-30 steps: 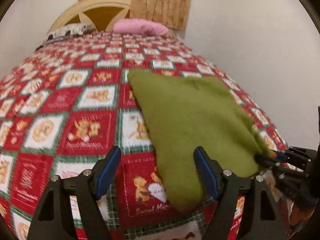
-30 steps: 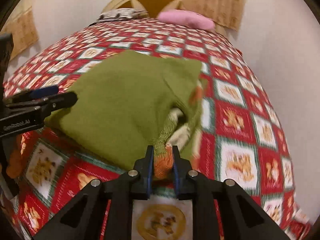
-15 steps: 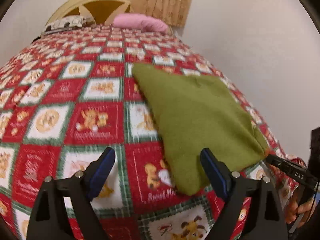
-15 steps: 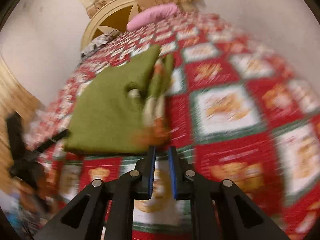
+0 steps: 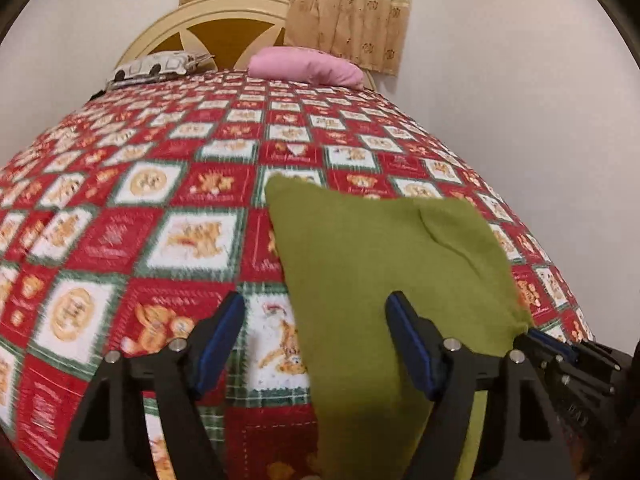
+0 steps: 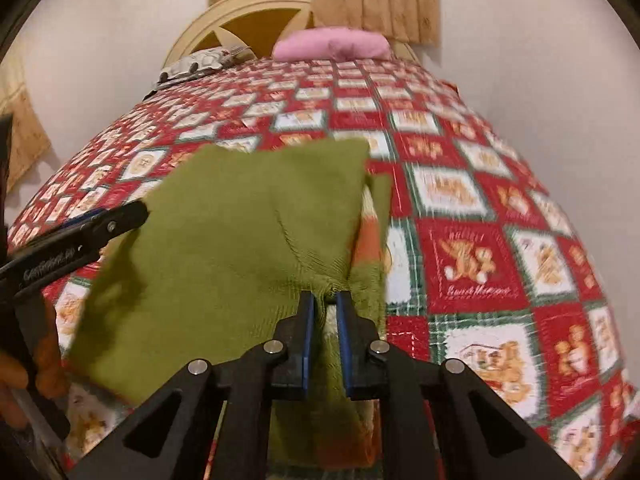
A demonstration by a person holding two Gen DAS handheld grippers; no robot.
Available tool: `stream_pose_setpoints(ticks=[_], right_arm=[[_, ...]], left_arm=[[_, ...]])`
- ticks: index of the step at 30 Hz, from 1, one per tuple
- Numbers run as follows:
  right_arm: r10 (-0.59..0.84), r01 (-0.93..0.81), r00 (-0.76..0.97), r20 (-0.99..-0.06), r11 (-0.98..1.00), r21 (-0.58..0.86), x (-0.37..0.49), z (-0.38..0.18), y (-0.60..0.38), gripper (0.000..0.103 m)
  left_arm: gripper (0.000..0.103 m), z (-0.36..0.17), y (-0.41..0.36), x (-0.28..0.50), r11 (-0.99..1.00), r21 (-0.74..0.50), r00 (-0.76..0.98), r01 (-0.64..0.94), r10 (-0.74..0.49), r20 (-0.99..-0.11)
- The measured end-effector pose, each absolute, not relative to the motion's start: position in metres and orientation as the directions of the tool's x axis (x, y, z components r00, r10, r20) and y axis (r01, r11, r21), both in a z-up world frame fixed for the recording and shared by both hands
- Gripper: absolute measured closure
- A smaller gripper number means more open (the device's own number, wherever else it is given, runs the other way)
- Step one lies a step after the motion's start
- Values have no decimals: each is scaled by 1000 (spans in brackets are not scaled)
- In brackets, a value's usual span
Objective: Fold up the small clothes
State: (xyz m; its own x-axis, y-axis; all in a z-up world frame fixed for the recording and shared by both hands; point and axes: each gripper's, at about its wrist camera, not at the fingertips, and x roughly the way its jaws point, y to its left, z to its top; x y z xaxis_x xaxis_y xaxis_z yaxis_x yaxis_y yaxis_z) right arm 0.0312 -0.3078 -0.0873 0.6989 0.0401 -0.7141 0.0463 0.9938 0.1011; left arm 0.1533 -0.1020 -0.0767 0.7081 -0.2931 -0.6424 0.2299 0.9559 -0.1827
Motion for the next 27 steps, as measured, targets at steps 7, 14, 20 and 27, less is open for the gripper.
stream_pose_setpoints(ticks=[7, 14, 20, 27], right_arm=[[73, 53, 711, -700, 986, 157, 32, -94, -316, 93], [38, 71, 722, -691, 989, 128, 31, -96, -312, 93], [-15, 81, 719, -695, 995, 62, 28, -93, -303, 93], [-63, 56, 767, -638, 998, -31, -23, -57, -278, 93]], left_arm=[[23, -83, -101, 151, 955, -199, 715, 222, -298, -633], [20, -85, -103, 150, 956, -199, 702, 213, -292, -650], [22, -78, -103, 125, 946, -188, 652, 263, -317, -688], [24, -72, -106, 103, 950, -112, 656, 293, -285, -699]])
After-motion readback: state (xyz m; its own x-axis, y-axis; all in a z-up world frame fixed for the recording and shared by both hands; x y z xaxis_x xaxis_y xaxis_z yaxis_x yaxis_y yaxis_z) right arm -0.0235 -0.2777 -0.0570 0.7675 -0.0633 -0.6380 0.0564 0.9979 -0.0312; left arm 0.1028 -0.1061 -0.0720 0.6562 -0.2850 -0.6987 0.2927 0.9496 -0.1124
